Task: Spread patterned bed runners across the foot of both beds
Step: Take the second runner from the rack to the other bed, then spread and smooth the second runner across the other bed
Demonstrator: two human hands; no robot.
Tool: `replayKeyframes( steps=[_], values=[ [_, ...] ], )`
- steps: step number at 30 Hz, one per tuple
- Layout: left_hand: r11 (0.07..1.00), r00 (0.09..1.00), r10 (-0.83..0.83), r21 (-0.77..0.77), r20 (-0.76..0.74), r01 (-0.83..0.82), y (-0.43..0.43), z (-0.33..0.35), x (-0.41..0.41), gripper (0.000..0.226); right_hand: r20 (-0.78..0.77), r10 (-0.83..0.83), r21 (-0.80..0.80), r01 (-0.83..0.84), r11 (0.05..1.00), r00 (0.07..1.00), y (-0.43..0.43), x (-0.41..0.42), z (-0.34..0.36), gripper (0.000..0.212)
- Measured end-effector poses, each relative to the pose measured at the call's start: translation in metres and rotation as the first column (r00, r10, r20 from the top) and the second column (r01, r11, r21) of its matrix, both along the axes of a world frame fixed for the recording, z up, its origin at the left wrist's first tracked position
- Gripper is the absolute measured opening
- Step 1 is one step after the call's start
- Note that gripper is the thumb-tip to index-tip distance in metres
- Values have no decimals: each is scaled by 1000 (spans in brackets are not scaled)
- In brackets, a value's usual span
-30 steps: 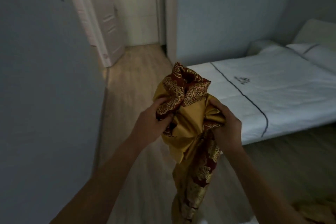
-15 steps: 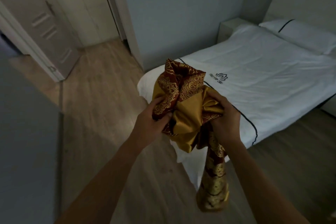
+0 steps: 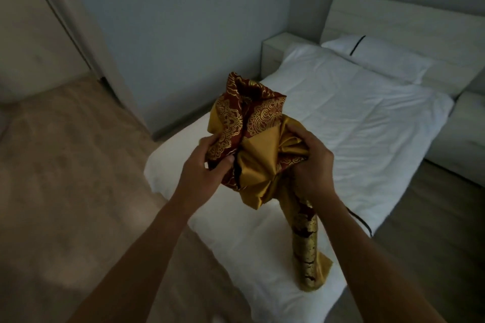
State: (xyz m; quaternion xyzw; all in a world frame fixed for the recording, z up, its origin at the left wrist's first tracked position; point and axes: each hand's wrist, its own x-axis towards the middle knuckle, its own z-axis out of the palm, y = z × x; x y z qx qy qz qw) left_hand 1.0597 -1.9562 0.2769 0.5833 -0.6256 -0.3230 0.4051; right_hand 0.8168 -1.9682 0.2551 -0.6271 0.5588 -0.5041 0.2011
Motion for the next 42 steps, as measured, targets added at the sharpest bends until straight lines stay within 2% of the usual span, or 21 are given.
replayKeyframes(
  steps=[4,8,10,12,14,17,23,27,30,32,36,39,42],
  values=[
    [993,994,-109,45,20,108,-96,-14,12,52,-63,-65,42,68,997,996,-69,5,-29,71],
    [962,969,-236,159,78,222,-176,-65,10,47,-100,-105,243,127,962,989,-116,-4,-98,79],
    [917,941,-321,285,110,280,-213,-106,7,53,-132,-76,388,123,913,988,-139,-6,-138,78],
    [857,915,-378,427,140,288,-243,-150,7,63,-145,-32,553,108,826,989,-158,-3,-183,81],
    [809,901,-406,518,152,277,-263,-190,7,67,-170,-37,633,138,762,985,-167,3,-226,79],
    [758,872,-453,595,186,267,-279,-236,7,58,-168,-46,714,154,683,985,-171,16,-269,82],
    [693,831,-528,654,176,302,-320,-298,22,52,-149,-97,749,176,638,984,-204,54,-306,69],
    [706,815,-544,634,199,316,-369,-342,38,52,-226,-175,731,286,620,958,-244,76,-335,67],
    [733,816,-548,575,182,364,-410,-377,42,54,-220,-285,721,353,596,933,-280,87,-370,72],
    [739,801,-580,510,148,440,-434,-403,42,53,-161,-387,760,364,539,908,-301,98,-395,83],
    [639,711,-693,558,118,530,-480,-452,37,74,-49,-504,823,320,468,862,-322,133,-436,100],
    [565,630,-763,624,145,541,-494,-479,23,76,-29,-529,886,267,379,848,-312,147,-469,101],
    [447,577,-816,680,44,581,-479,-502,23,88,-31,-510,907,238,347,860,-298,156,-481,101]
  ],
)
